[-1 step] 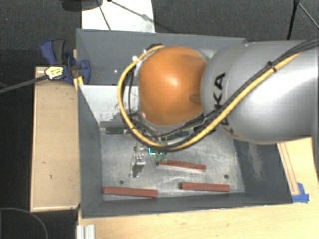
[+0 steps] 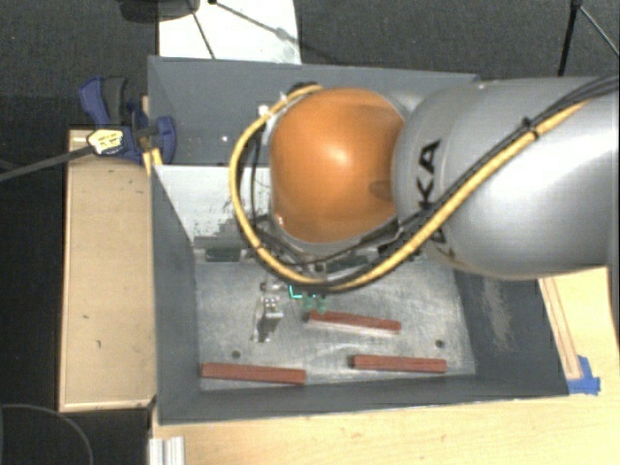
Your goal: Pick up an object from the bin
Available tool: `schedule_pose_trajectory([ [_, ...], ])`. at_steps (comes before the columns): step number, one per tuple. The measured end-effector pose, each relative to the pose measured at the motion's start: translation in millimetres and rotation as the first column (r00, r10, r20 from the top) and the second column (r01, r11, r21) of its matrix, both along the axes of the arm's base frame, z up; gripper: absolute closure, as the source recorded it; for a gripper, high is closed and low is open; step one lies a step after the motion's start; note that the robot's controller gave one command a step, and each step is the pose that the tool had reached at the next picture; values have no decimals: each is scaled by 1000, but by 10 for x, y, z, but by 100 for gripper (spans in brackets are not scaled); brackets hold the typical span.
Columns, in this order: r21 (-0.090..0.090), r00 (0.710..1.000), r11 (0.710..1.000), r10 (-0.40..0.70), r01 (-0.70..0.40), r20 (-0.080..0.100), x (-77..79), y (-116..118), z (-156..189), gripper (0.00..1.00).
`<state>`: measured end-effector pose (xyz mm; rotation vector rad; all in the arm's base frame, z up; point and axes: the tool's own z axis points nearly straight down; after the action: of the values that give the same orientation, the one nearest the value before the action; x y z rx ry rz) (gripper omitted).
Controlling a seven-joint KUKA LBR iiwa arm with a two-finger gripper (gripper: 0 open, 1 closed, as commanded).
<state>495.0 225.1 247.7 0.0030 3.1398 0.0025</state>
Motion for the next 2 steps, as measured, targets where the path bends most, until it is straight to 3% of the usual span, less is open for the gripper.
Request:
schedule_pose_trajectory([
  [1, 2, 1000, 1000, -21, 21, 6, -25, -118, -532, 0],
  [2, 1, 1000, 1000, 26, -26, 4, -41, -71, -1222, 0],
])
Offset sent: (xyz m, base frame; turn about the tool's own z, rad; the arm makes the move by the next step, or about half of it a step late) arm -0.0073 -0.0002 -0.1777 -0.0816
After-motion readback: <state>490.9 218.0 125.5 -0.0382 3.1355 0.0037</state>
